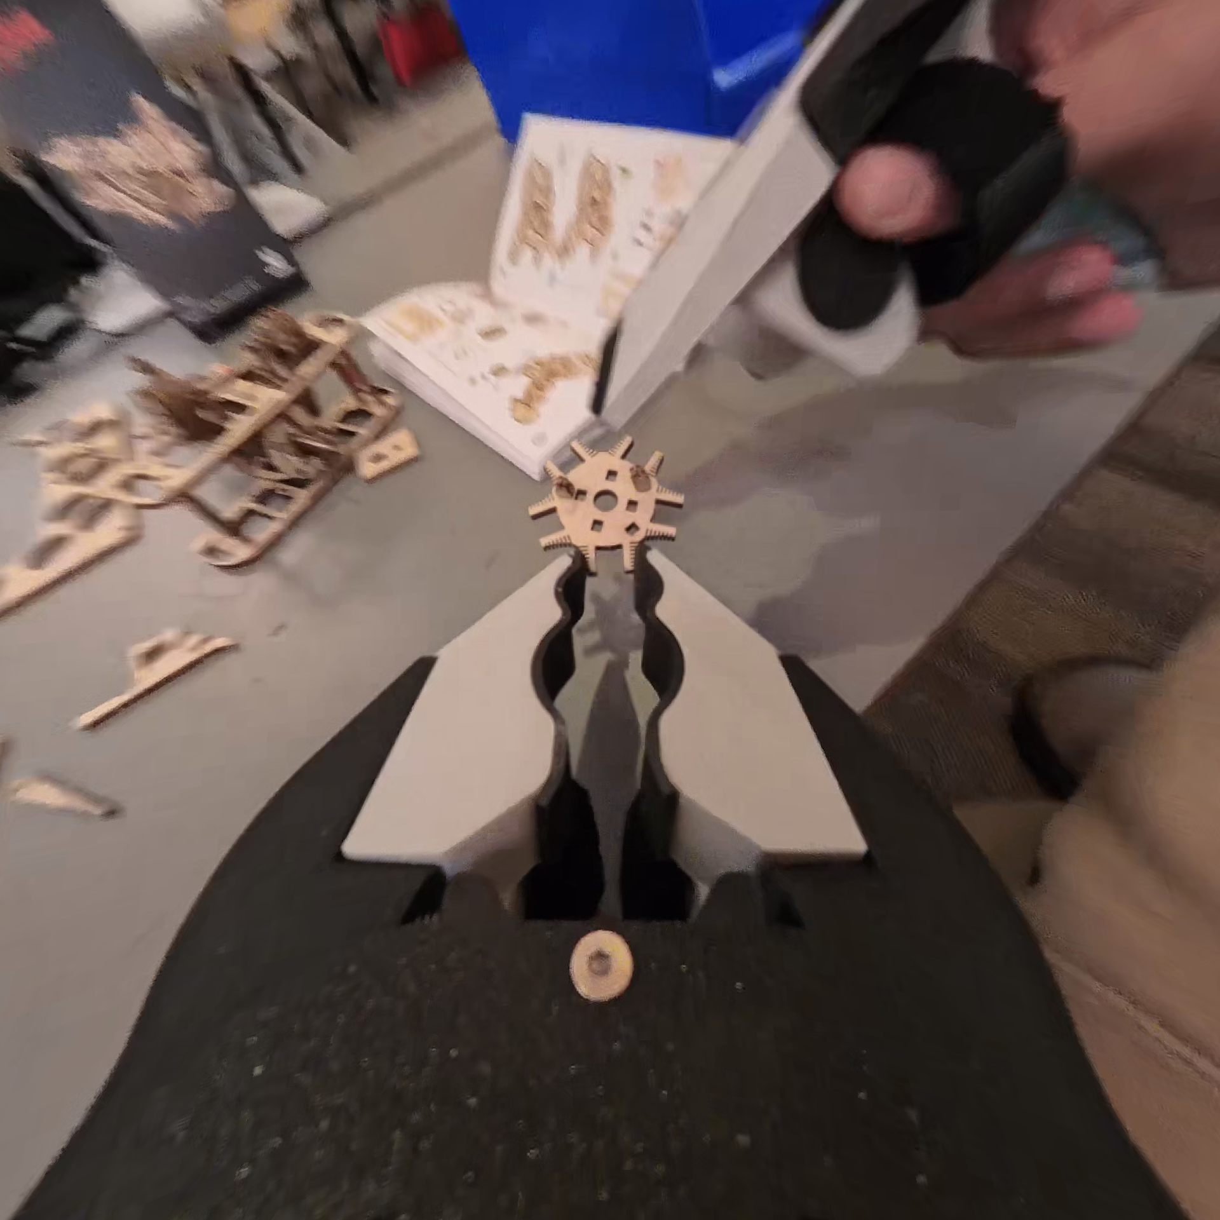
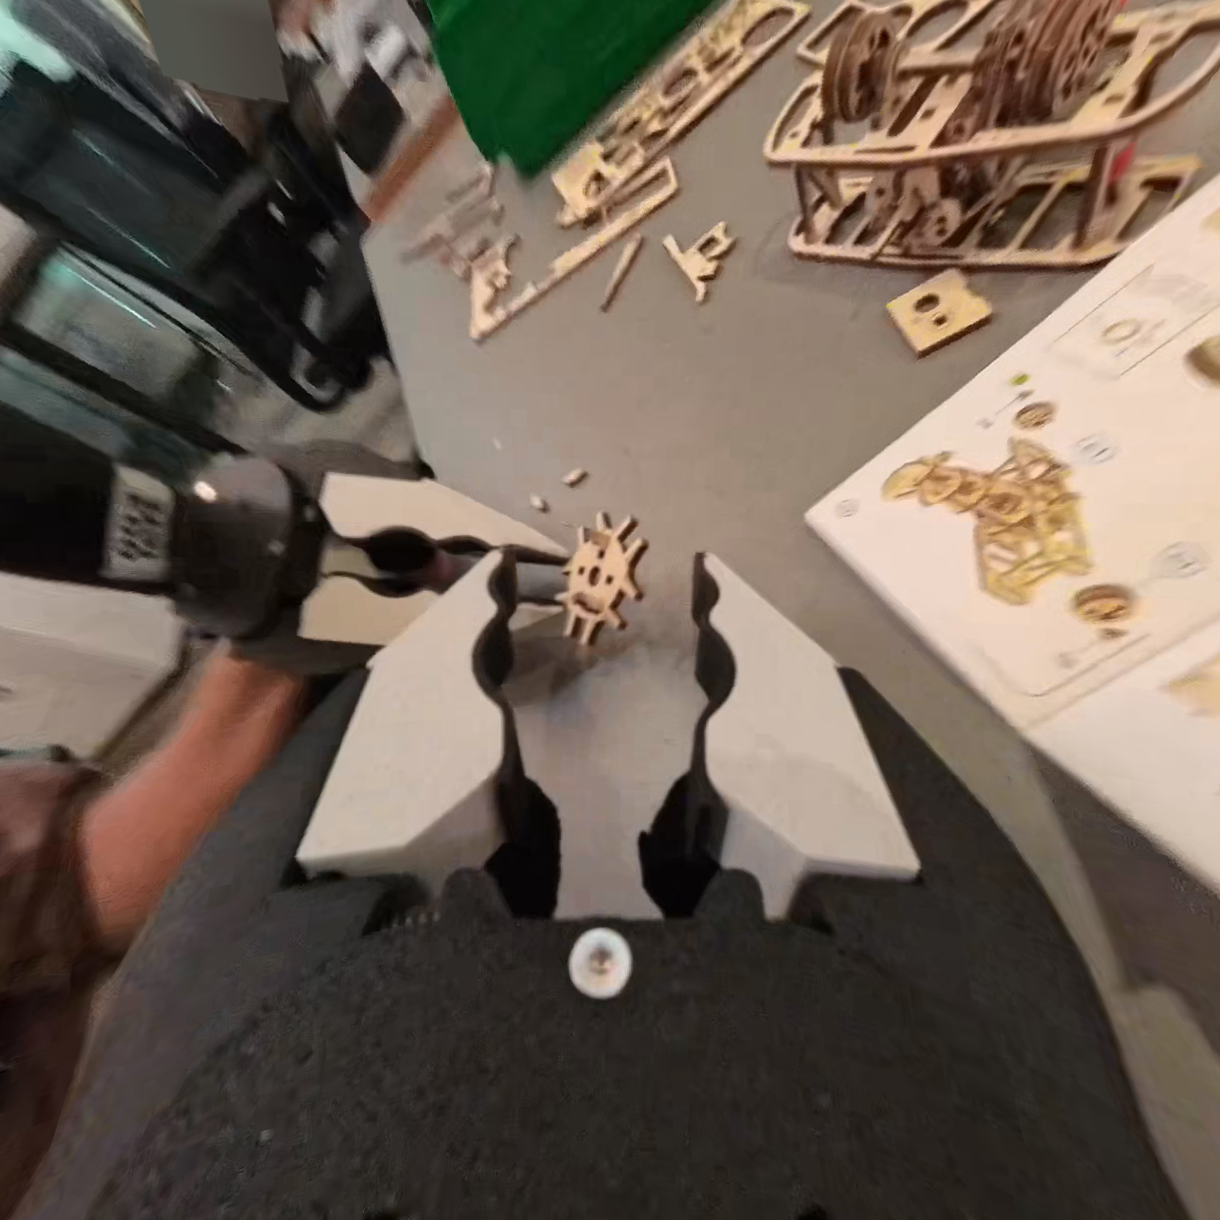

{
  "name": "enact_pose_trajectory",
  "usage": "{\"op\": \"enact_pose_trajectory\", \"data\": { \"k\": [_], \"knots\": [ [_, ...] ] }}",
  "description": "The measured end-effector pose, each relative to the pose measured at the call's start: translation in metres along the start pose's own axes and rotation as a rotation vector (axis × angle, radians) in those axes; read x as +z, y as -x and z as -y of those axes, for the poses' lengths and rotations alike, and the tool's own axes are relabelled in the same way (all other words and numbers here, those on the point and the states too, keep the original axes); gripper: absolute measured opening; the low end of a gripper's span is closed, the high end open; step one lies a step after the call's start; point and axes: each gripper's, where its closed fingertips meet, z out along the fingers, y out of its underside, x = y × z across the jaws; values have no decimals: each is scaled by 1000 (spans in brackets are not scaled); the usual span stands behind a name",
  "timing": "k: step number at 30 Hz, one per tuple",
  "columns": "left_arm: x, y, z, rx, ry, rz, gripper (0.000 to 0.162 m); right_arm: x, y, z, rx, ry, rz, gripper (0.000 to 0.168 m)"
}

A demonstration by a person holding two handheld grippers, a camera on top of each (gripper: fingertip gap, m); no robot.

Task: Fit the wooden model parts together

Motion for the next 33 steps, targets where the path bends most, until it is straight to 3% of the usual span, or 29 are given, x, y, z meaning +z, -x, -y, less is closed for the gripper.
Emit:
{"op": "enact_pose_trajectory", "data": {
  "k": [2, 4, 11, 19, 33],
  "knots": [
    [-10, 18, 11, 57, -77, 166, 12, -4, 18, 6, 160, -103, 129, 63],
    [-17, 23, 22, 109, -131, 255, 12, -10, 29, 13, 185, -182, 165, 62],
    [-27, 15, 55, 148, -287, 334, 12, -19, 34, 26, 146, -274, 146, 35],
    [-26, 12, 60, 146, -309, 332, 12, -15, 42, 28, 125, -273, 179, 15],
    [-34, 7, 71, -30, -414, 193, 12, -25, 58, 31, 45, -279, 216, 11]
  ]
}}
